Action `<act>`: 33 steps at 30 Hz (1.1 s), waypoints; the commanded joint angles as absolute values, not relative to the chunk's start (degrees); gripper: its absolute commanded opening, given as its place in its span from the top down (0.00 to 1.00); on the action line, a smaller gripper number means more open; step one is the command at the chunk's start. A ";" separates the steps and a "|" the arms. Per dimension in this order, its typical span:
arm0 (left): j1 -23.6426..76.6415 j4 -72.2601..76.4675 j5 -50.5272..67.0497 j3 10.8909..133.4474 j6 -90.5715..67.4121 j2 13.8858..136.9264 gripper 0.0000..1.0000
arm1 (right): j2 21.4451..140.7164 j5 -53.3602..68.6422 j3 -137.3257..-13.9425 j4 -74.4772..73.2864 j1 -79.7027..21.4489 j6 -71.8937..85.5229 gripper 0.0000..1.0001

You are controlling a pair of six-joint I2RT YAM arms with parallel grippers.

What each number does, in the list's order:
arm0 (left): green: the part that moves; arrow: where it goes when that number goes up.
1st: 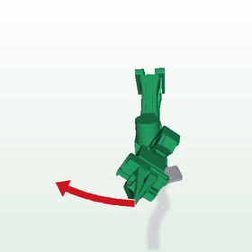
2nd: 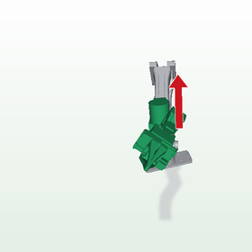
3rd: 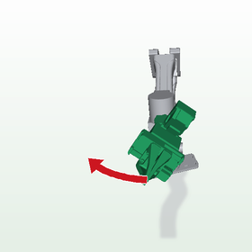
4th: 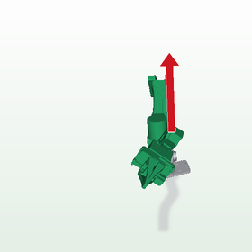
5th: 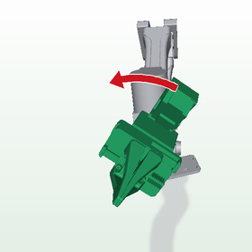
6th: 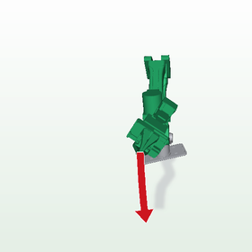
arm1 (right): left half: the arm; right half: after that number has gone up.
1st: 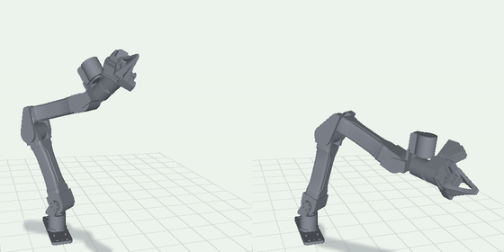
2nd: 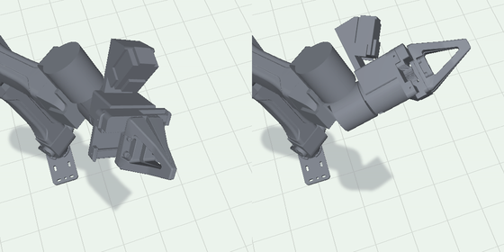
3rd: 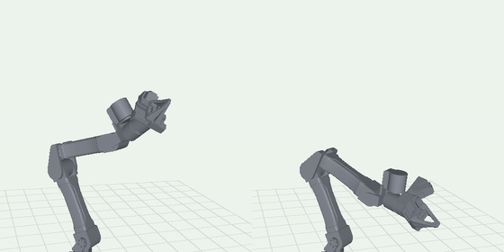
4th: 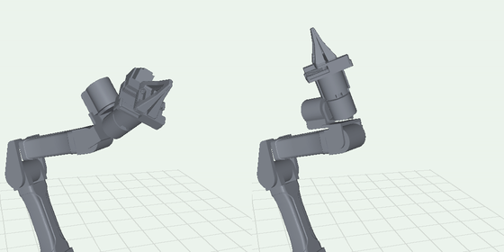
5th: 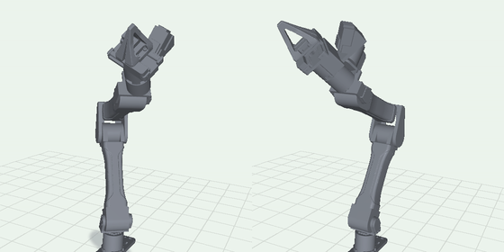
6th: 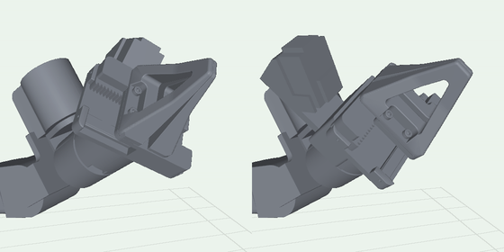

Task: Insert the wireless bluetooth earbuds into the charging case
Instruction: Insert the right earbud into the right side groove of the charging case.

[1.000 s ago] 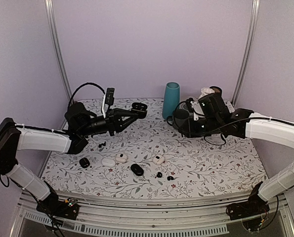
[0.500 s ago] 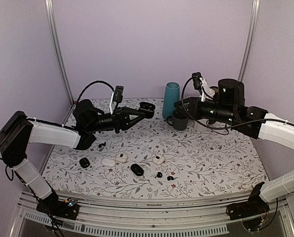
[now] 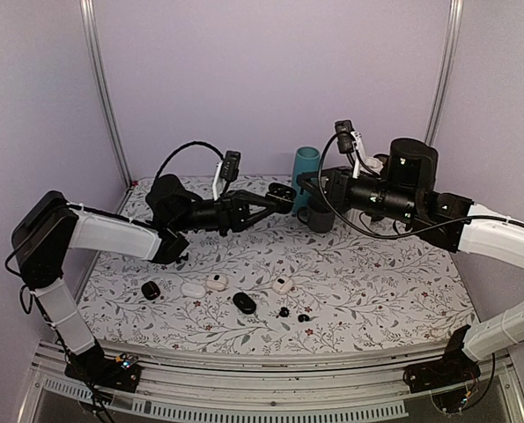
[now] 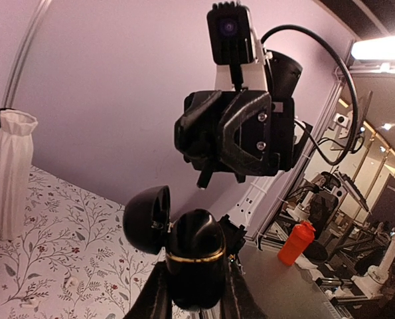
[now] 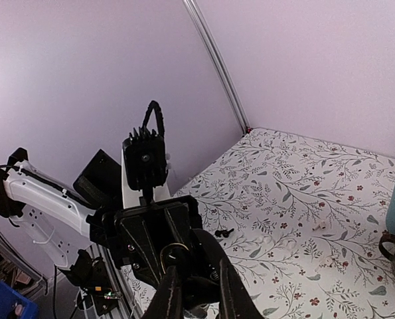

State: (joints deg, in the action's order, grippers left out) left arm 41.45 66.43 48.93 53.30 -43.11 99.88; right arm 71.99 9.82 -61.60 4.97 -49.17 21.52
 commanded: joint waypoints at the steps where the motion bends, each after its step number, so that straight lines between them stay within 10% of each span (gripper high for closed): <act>1: 42.89 69.06 49.88 54.91 -44.23 100.68 1.00 | 73.48 10.52 -63.00 7.83 -50.38 20.69 0.87; 33: 43.68 70.70 43.00 51.75 -35.79 94.57 1.00 | 77.58 11.71 -64.48 7.48 -51.51 23.95 0.87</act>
State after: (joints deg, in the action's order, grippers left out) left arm 43.05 66.92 44.95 52.12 -38.52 97.80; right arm 76.36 10.92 -63.40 8.32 -51.00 23.14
